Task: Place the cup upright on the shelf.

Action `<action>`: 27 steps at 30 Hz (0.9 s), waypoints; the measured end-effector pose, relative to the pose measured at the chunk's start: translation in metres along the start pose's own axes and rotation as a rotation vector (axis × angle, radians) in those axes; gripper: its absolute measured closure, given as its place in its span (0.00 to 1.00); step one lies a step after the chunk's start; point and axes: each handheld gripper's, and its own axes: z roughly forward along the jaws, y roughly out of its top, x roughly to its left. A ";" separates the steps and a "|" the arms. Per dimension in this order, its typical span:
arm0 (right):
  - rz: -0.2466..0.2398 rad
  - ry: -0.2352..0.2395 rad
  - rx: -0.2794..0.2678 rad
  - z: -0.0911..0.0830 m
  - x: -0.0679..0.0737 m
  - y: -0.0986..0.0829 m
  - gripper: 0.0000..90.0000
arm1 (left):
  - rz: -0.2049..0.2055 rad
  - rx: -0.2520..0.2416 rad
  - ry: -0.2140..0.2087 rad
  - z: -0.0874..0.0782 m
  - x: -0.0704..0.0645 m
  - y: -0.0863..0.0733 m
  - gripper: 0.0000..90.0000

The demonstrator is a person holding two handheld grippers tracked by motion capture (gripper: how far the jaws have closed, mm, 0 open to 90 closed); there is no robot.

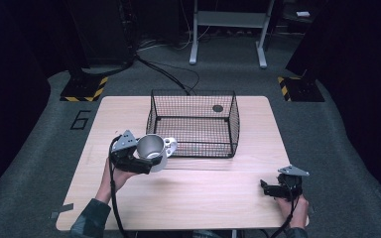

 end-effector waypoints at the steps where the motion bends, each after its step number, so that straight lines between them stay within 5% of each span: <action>1: 0.001 -0.001 0.000 0.000 0.000 0.000 0.05 | 0.004 -0.004 0.002 0.001 0.000 0.002 0.08; 27: 0.002 0.010 0.004 0.000 -0.001 0.000 0.06 | 0.051 -0.017 -0.010 0.029 0.002 0.056 0.08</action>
